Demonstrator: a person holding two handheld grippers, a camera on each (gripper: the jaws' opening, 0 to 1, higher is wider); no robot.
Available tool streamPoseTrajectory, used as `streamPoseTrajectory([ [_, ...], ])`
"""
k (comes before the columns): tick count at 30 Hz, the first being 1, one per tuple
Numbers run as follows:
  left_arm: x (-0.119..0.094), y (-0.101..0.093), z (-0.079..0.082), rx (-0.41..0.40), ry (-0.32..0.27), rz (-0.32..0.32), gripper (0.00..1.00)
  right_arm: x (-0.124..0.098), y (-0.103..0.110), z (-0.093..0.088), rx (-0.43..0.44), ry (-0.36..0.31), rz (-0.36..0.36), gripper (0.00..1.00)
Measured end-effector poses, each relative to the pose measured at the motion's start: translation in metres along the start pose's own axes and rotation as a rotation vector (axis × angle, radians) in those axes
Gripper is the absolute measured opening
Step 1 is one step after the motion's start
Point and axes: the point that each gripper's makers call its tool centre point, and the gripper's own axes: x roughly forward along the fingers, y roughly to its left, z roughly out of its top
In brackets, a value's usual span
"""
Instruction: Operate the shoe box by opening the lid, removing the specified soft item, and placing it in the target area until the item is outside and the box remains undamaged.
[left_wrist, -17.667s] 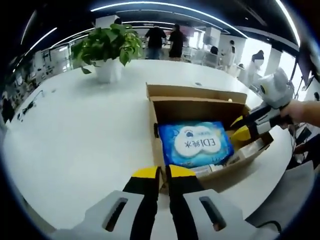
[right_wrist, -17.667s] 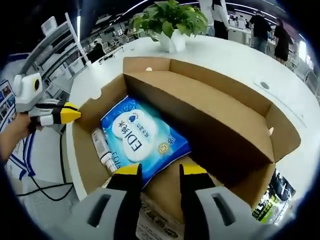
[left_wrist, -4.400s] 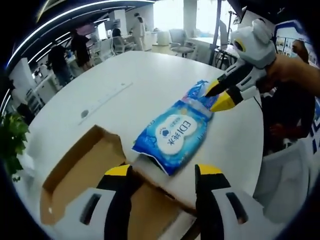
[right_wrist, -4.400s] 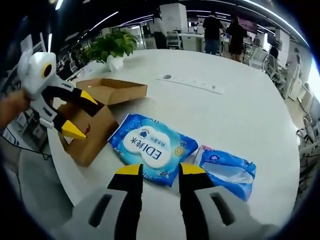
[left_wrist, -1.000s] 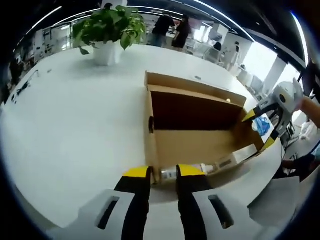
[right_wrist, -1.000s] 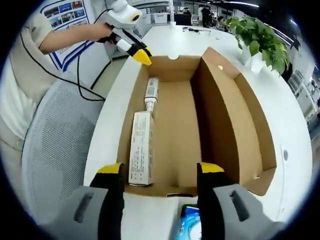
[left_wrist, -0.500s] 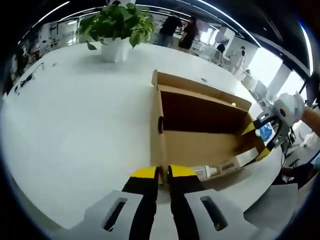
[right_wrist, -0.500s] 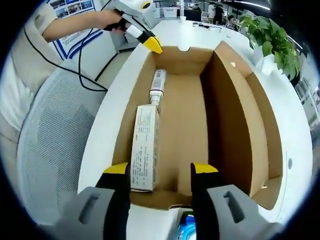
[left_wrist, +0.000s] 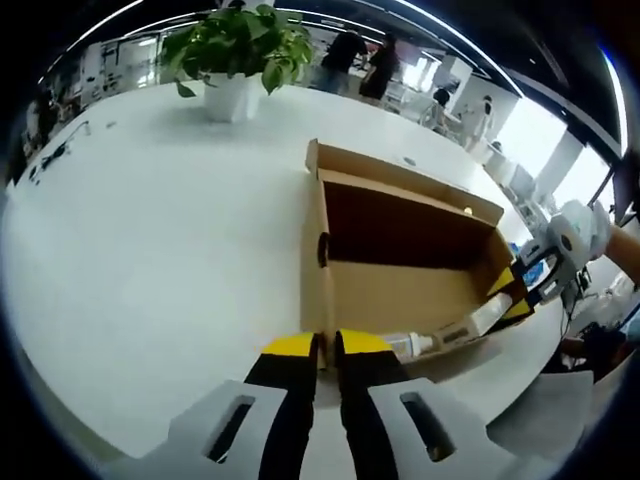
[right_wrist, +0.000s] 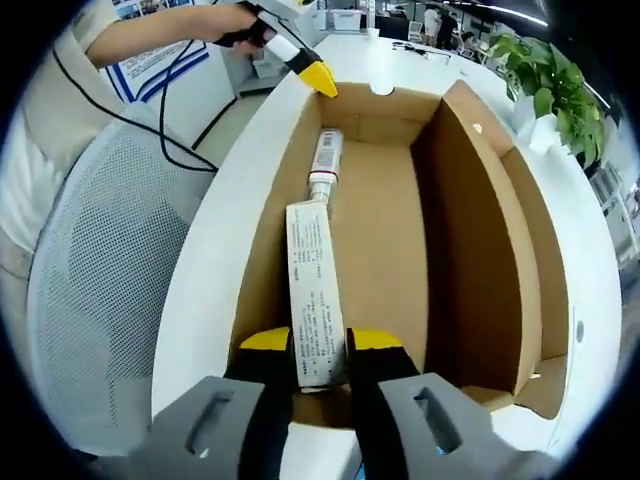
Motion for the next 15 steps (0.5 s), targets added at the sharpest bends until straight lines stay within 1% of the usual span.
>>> streamPoseTrajectory([
  [6, 0.0, 0.0, -0.001, -0.019, -0.012, 0.006, 0.04, -0.002, 0.001, 0.003, 0.007, -0.018, -0.007, 0.16],
  [8, -0.001, 0.0, -0.001, -0.018, -0.011, 0.011, 0.04, -0.004, -0.001, 0.007, 0.037, -0.029, -0.013, 0.16],
  [15, -0.001, 0.0, -0.002, 0.0, -0.012, 0.023, 0.04, -0.018, -0.006, 0.015, 0.077, -0.068, -0.049, 0.16],
])
